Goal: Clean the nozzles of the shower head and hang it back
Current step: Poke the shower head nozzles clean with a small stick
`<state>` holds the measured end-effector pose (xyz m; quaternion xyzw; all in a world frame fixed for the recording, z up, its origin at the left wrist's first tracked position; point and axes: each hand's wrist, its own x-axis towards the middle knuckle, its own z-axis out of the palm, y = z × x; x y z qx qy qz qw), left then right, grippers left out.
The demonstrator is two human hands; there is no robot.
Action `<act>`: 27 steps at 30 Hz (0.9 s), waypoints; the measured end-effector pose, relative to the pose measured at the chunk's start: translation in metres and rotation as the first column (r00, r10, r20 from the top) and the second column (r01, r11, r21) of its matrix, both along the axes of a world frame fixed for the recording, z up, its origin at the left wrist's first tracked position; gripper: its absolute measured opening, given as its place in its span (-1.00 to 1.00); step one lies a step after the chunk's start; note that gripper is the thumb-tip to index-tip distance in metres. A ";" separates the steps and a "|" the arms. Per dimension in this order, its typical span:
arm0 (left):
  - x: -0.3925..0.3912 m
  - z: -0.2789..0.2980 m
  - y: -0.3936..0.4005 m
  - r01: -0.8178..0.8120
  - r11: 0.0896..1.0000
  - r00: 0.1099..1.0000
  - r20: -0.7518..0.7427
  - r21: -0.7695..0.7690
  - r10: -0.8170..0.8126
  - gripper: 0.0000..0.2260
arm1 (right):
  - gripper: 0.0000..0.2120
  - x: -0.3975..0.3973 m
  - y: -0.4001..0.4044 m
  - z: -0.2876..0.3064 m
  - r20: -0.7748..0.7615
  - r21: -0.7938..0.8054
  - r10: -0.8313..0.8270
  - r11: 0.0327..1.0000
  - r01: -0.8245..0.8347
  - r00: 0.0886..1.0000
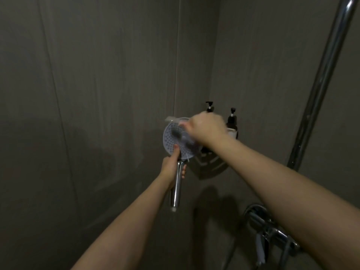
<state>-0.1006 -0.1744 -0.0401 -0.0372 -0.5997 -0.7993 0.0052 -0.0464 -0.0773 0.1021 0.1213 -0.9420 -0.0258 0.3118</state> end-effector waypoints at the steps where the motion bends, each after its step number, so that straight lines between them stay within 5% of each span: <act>1: 0.001 0.000 0.001 0.007 1.000 1.000 -0.005 -0.025 -0.007 -0.49 | -0.49 0.004 -0.010 -0.008 0.018 0.088 0.048 0.995 -0.049 0.999; 3: 0.003 -0.001 0.002 0.020 0.998 1.000 -0.007 -0.066 -0.021 -0.49 | -0.55 -0.004 0.000 -0.008 0.085 0.039 -0.095 0.995 0.091 0.992; 6: 0.004 -0.002 -0.006 0.015 0.999 1.000 -0.015 -0.037 -0.016 -0.50 | -0.62 -0.007 0.042 0.007 0.163 -0.285 -0.329 0.887 0.364 0.930; 11: 0.003 -0.002 -0.002 -0.022 0.995 1.000 -0.018 -0.098 0.020 -0.49 | -0.55 0.000 -0.004 -0.017 0.055 -0.015 -0.037 0.999 0.037 0.998; 13: 0.004 -0.004 0.001 -0.008 0.994 1.000 -0.030 -0.113 0.005 -0.48 | -0.54 -0.011 0.012 -0.015 0.174 -0.141 -0.175 0.970 0.201 0.969; 16: 0.005 -0.003 -0.004 -0.004 0.999 0.999 -0.046 -0.049 0.002 -0.51 | -0.58 -0.016 0.063 -0.007 0.302 -0.415 -0.325 0.801 0.431 0.896; 19: 0.000 0.000 -0.003 -0.043 0.999 0.998 -0.043 -0.030 0.041 -0.49 | -0.56 -0.011 0.043 -0.017 0.119 -0.183 -0.082 0.978 0.103 0.990; 21: -0.001 0.002 0.003 -0.036 0.999 0.999 -0.034 -0.030 0.035 -0.47 | -0.60 -0.004 0.021 -0.039 0.148 -0.016 0.034 0.999 -0.032 0.988; 23: -0.002 0.003 0.006 -0.013 1.000 1.000 -0.007 0.011 0.014 -0.47 | -0.64 -0.018 0.041 -0.050 0.209 -0.065 -0.097 0.991 0.113 0.973; 25: -0.007 0.004 0.003 0.014 0.998 1.000 0.010 0.064 -0.015 -0.47 | -0.62 -0.026 0.074 -0.050 0.293 -0.296 -0.224 0.903 0.311 0.930; 27: -0.012 0.004 0.002 0.024 0.996 0.999 0.020 0.080 -0.026 -0.46 | -0.58 -0.024 0.078 -0.050 0.250 -0.324 -0.209 0.902 0.285 0.945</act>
